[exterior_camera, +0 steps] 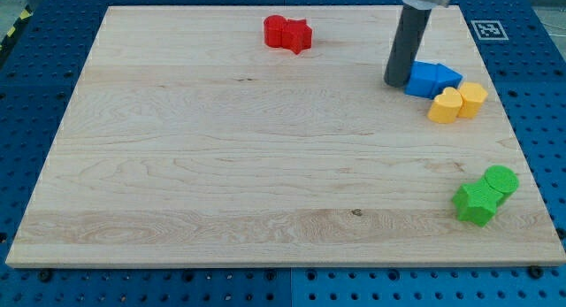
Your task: Push the yellow blocks close to the blue blocks
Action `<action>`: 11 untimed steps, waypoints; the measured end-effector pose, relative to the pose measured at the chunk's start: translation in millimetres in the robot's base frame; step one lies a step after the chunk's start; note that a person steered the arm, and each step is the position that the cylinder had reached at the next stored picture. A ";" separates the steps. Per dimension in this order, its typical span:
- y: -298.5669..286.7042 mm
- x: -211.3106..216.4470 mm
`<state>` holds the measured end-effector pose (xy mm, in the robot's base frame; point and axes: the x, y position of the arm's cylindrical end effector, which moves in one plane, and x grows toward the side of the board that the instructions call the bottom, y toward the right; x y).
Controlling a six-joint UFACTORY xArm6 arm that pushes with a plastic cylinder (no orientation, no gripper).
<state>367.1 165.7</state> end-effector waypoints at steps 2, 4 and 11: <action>19.0 0.0; 4.7 11.9; 51.4 91.6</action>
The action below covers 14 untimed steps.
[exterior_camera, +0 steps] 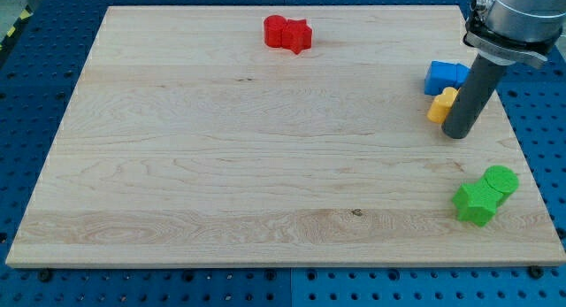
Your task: Push the yellow blocks close to the blue blocks
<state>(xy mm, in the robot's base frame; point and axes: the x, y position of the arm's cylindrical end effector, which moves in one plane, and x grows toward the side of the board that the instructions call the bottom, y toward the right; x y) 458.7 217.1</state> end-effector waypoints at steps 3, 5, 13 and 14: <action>-1.8 0.0; -3.4 0.0; 31.2 -7.3; 49.3 -8.5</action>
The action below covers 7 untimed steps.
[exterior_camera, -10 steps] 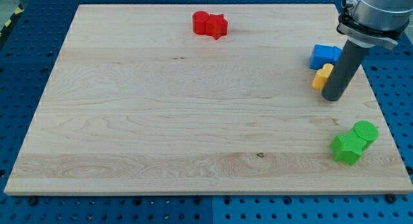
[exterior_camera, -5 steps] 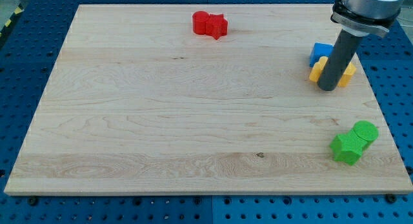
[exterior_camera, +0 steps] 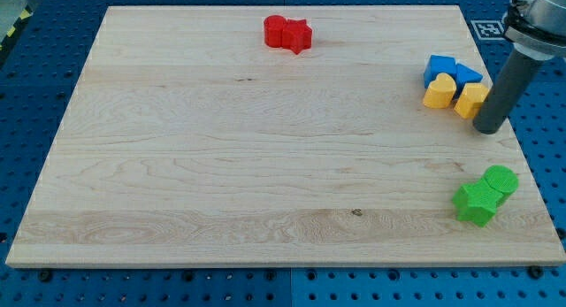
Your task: Push the yellow blocks close to the blue blocks
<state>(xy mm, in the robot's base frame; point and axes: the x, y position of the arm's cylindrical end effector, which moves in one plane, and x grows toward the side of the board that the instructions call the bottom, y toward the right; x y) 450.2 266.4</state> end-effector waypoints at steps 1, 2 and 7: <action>3.1 -7.2; 3.1 -9.1; 10.1 -16.1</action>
<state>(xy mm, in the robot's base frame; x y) 434.1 276.5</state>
